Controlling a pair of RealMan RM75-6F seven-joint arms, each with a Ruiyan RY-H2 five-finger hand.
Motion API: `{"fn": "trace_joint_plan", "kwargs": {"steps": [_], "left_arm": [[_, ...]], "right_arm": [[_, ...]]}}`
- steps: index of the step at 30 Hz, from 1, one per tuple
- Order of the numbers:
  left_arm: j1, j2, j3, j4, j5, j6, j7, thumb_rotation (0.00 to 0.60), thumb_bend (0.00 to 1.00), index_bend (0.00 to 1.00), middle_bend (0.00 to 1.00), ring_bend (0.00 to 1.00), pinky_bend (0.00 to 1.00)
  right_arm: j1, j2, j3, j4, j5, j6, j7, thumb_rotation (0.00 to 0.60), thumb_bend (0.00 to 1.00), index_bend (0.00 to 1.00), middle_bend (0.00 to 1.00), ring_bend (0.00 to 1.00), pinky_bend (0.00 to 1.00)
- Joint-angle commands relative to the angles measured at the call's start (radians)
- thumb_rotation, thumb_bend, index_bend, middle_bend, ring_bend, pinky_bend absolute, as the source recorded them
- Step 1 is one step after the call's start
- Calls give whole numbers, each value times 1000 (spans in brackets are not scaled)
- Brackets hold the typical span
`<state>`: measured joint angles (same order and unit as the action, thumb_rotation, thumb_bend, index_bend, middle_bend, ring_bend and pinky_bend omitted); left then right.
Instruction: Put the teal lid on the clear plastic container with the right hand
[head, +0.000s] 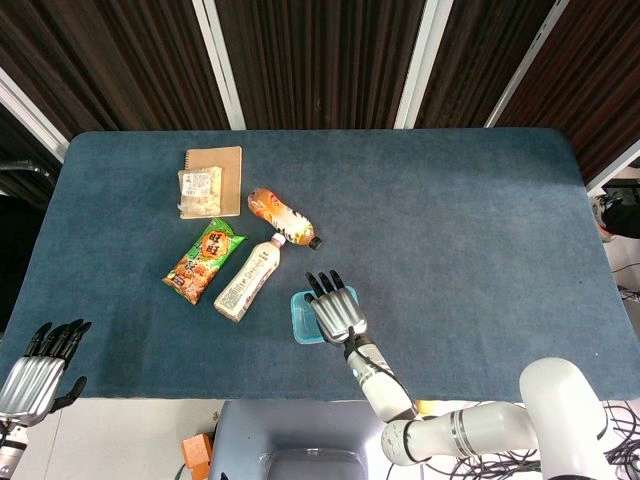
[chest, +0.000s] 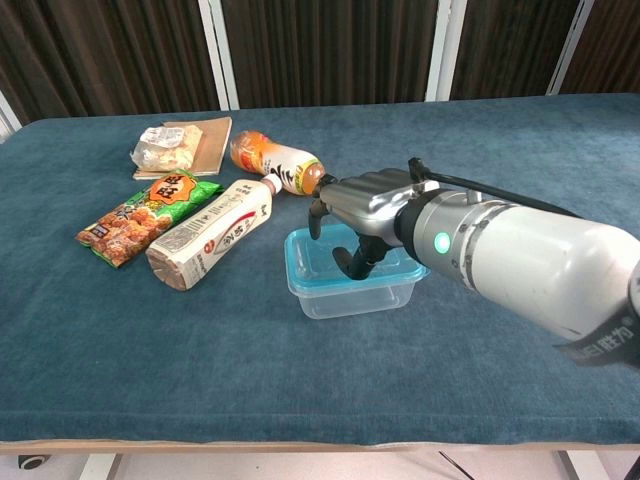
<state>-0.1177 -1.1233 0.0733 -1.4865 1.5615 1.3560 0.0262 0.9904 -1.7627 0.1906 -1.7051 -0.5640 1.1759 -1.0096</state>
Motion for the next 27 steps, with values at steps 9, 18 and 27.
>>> {"fn": "trace_joint_plan", "kwargs": {"steps": [9, 18, 27], "left_arm": [[2, -2, 1, 7, -3, -1, -4, 600, 365, 0, 76, 87, 0], [3, 3, -1, 4, -6, 2, -4, 600, 364, 0, 76, 87, 0], [4, 1, 0, 6, -5, 1, -8, 600, 364, 0, 76, 87, 0]], "right_arm": [[-5, 21, -21, -15, 8, -6, 19, 600, 580, 334, 0, 0, 0], [-14, 33, -40, -23, -69, -3, 64, 600, 585, 336, 0, 0, 0], [-82, 109, -182, -124, -325, 51, 95, 600, 584, 320, 0, 0, 0]]}}
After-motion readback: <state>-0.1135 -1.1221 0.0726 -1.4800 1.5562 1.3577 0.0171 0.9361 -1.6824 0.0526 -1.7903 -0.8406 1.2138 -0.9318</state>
